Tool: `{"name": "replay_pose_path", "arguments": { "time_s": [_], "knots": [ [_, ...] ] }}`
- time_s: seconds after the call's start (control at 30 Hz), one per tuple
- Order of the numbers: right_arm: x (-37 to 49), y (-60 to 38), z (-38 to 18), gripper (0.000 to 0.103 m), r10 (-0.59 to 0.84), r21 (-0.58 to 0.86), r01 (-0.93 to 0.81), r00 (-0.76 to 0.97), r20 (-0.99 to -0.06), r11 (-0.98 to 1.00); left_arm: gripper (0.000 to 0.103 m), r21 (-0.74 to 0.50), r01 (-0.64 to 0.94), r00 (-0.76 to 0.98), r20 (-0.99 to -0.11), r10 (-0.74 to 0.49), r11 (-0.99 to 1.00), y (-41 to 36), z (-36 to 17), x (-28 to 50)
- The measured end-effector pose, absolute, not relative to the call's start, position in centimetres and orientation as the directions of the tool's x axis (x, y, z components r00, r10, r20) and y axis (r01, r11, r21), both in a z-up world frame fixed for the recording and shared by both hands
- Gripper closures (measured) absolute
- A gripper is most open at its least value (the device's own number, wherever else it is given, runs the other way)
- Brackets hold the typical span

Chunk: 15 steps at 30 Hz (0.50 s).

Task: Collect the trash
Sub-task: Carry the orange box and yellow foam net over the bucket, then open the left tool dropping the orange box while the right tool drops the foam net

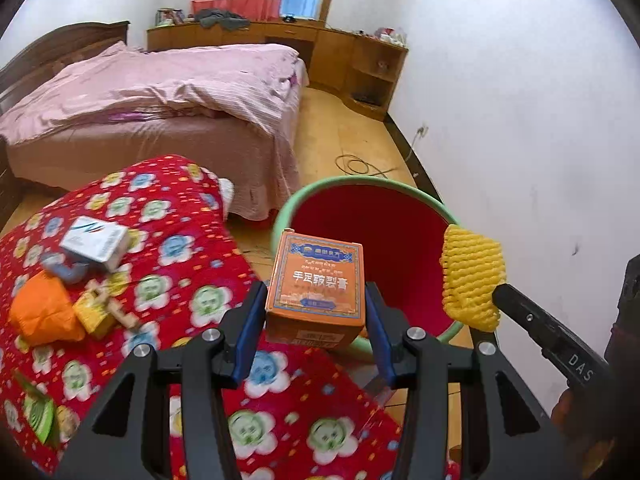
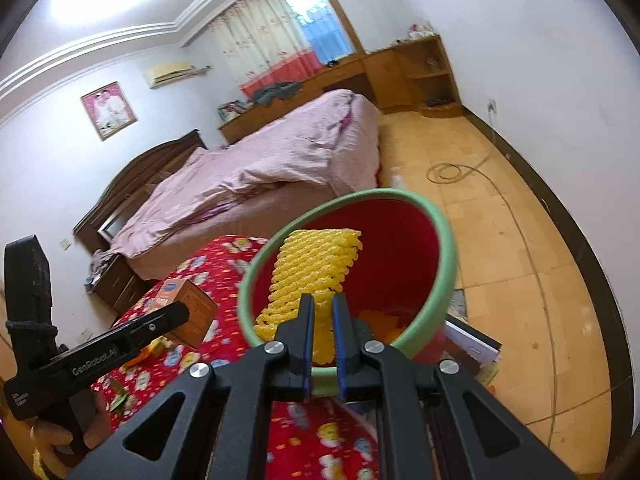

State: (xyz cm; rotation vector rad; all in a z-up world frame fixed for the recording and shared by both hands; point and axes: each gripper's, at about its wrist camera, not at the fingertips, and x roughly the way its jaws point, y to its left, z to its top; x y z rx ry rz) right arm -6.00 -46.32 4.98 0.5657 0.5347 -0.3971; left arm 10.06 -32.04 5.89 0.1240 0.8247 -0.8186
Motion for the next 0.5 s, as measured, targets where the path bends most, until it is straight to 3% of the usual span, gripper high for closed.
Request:
{"name": "replay_pose_path", "arguments": {
  "time_s": [0.5],
  "knots": [
    [-4.6, -50.0, 1.9, 0.088, -0.238, 0.361, 0.555, 0.735, -0.635, 0.750, 0.053, -0.180, 0.741, 0.353, -0.715, -0.603, 0.647, -37.3, 3.4, 10.3]
  ]
}}
